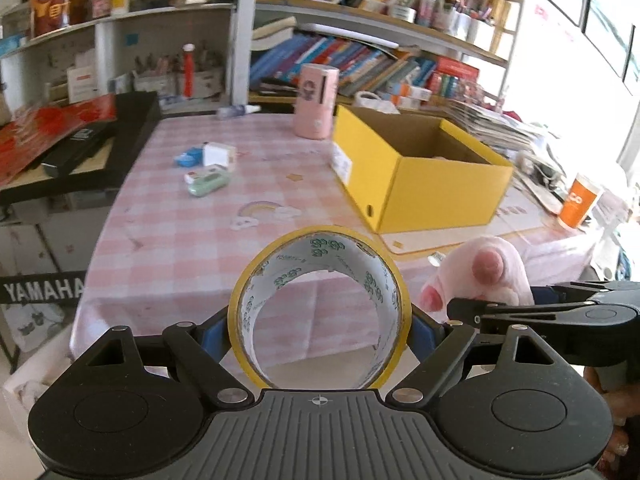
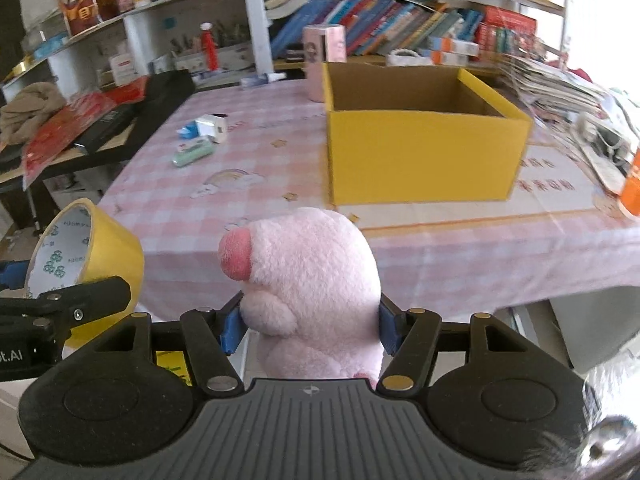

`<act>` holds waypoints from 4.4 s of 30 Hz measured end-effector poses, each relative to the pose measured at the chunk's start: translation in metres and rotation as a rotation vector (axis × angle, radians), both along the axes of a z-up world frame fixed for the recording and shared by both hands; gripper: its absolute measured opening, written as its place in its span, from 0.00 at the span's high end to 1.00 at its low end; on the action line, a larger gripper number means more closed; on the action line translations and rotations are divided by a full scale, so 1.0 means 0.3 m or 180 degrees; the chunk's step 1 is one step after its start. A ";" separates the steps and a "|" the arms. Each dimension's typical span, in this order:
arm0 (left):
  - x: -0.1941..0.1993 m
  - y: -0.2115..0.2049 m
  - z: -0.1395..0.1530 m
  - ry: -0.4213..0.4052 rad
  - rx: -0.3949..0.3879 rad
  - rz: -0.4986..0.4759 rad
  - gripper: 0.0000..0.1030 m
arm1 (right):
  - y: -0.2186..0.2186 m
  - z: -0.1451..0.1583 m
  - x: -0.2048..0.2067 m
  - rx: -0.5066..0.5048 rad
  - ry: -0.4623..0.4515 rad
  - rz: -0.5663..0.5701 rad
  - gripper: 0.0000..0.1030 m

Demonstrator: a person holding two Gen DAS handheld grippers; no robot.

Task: Organize objects
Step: 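Carry the pig and tape roll over the yellow box with both tools, then open the right tool dropping the pig while the left tool releases the tape roll into the box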

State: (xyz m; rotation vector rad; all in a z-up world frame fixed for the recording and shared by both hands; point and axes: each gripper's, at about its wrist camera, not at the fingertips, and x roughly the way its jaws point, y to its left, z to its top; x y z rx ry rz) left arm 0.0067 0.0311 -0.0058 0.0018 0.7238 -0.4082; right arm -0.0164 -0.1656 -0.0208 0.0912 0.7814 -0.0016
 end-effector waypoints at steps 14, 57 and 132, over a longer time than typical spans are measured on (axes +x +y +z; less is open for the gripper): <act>0.011 -0.218 -0.015 0.0050 0.0032 -0.0595 0.16 | -0.192 -0.027 -0.094 0.0006 0.0092 -0.0536 0.41; 0.434 -0.707 0.170 -0.0745 0.0090 -0.0417 0.16 | -0.689 0.234 0.374 0.0017 -0.0751 -0.0376 0.41; 0.453 -0.704 0.142 -0.0818 0.0359 0.0092 0.03 | -0.743 0.232 0.603 -0.0168 -0.0801 -0.0167 0.29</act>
